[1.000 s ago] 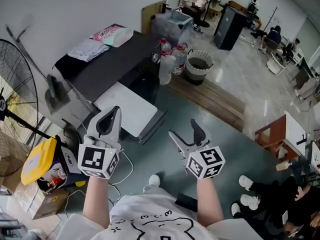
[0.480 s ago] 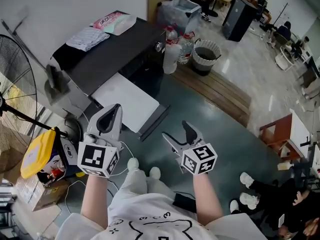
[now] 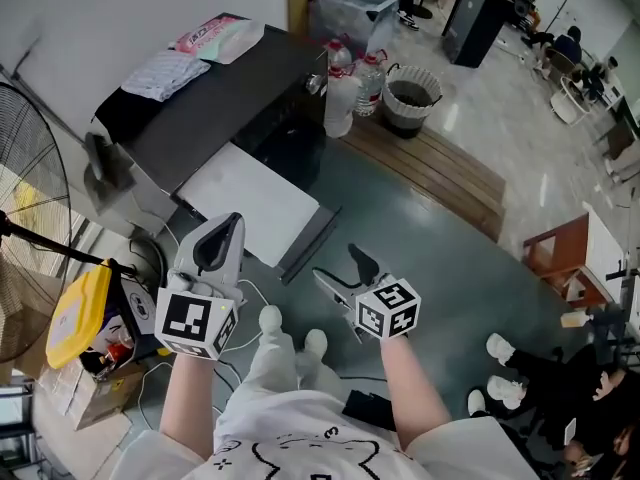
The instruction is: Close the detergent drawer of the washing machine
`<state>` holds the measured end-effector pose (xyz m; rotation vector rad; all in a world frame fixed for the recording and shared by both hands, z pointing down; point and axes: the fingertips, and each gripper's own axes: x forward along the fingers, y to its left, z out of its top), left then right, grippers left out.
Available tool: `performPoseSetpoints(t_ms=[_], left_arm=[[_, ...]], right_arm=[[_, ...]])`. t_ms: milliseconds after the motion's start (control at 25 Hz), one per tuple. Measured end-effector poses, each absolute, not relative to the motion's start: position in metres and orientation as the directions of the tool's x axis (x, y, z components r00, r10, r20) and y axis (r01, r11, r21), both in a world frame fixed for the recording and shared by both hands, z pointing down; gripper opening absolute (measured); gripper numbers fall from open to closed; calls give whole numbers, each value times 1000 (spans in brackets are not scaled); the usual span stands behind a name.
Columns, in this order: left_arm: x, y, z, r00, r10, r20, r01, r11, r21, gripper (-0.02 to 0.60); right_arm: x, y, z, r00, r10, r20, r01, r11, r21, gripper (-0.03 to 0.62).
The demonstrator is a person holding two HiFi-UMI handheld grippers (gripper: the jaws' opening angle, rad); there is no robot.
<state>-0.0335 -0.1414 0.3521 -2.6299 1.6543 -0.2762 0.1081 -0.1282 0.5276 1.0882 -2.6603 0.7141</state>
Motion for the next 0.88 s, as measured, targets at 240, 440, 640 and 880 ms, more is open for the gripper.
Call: performPoseSetpoints(t_ms=[240,440,640,880], left_arm=[[-31,-143,368,431,-885,176,-884,-453,-113,14],[-33,-141,373,435,-881,185,-878,-461,-128,14],[-39,-140,378,426,-881,208,-875,-459,-154,14],[-43,-140,383,420,-879,224,-876,-457,-153,14]], right_arm=[[96,-125,564,-745,-556,368,-667,621,-413,394],[85,-128,583,-778,-519,353,-628,637,-448,396],[78,-137,603,-801,-486,348,-598,631,-494,394],[71,-141,612,-839,-437,323,-543,660,-519,394]])
